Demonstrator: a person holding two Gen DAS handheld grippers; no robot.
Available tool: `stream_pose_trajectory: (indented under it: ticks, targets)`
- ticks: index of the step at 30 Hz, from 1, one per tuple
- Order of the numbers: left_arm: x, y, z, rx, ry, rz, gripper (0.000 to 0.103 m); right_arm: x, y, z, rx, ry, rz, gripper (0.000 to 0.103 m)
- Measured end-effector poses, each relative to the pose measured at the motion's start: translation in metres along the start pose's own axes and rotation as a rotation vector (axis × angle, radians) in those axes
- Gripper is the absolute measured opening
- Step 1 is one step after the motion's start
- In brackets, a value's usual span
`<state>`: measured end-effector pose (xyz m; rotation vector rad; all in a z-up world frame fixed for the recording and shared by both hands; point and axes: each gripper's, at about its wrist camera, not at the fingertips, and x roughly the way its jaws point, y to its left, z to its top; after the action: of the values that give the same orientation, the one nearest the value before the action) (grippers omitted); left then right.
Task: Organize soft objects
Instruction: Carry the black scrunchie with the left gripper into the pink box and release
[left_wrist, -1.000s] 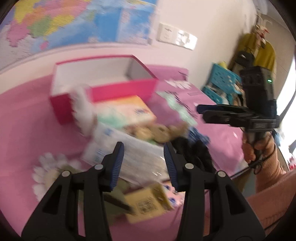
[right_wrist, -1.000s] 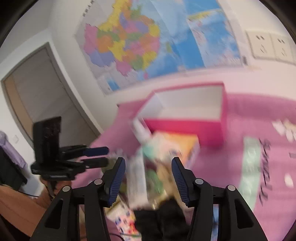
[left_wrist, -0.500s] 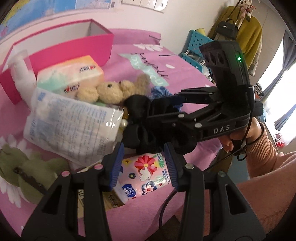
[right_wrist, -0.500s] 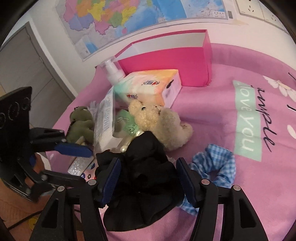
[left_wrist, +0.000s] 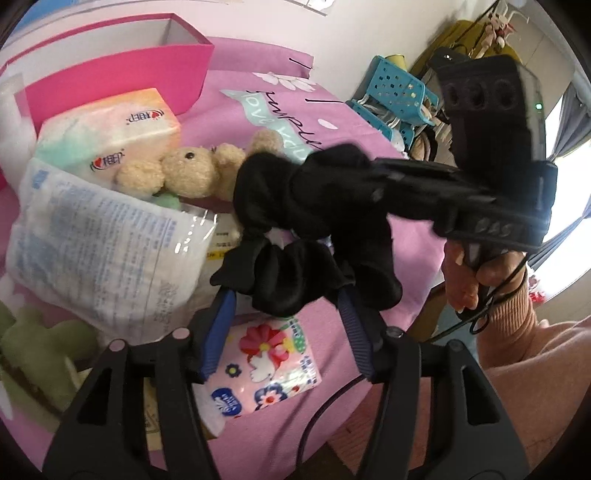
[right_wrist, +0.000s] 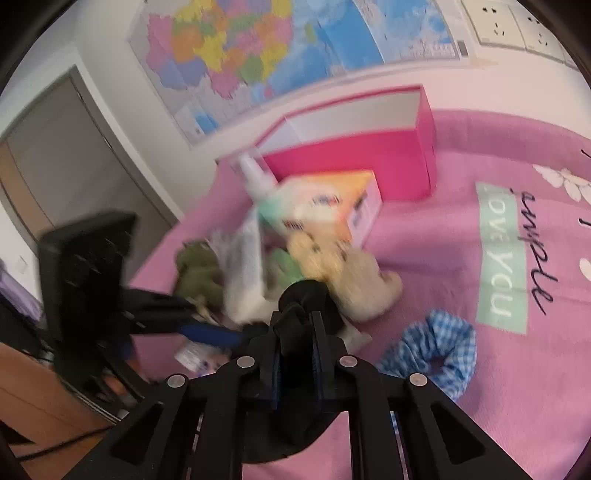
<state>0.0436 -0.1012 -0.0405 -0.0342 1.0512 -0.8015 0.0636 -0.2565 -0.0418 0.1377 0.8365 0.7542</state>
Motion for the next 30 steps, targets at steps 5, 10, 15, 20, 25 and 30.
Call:
stream_pose_trajectory:
  ticks: [5, 10, 15, 20, 25, 30]
  targets:
    - [-0.01, 0.003, 0.009, -0.028, -0.04, -0.053, 0.059, -0.016, 0.009, 0.015, 0.005, -0.079, 0.052, 0.011]
    - [-0.027, 0.004, 0.026, -0.03, -0.103, -0.065, 0.059, -0.021, 0.017, 0.034, -0.013, -0.125, 0.091, 0.011]
    - [-0.041, 0.007, 0.048, -0.027, -0.171, -0.028, 0.056, -0.026, 0.026, 0.058, -0.065, -0.17, 0.098, 0.011]
    - [-0.055, 0.011, 0.077, -0.024, -0.23, 0.034, 0.053, -0.025, 0.027, 0.095, -0.099, -0.214, 0.091, 0.011]
    - [-0.063, 0.019, 0.109, -0.022, -0.269, 0.094, 0.051, -0.016, 0.018, 0.135, -0.096, -0.247, 0.089, 0.011]
    - [-0.064, 0.039, 0.141, -0.058, -0.278, 0.133, 0.05, 0.0, 0.006, 0.169, -0.08, -0.249, 0.073, 0.011]
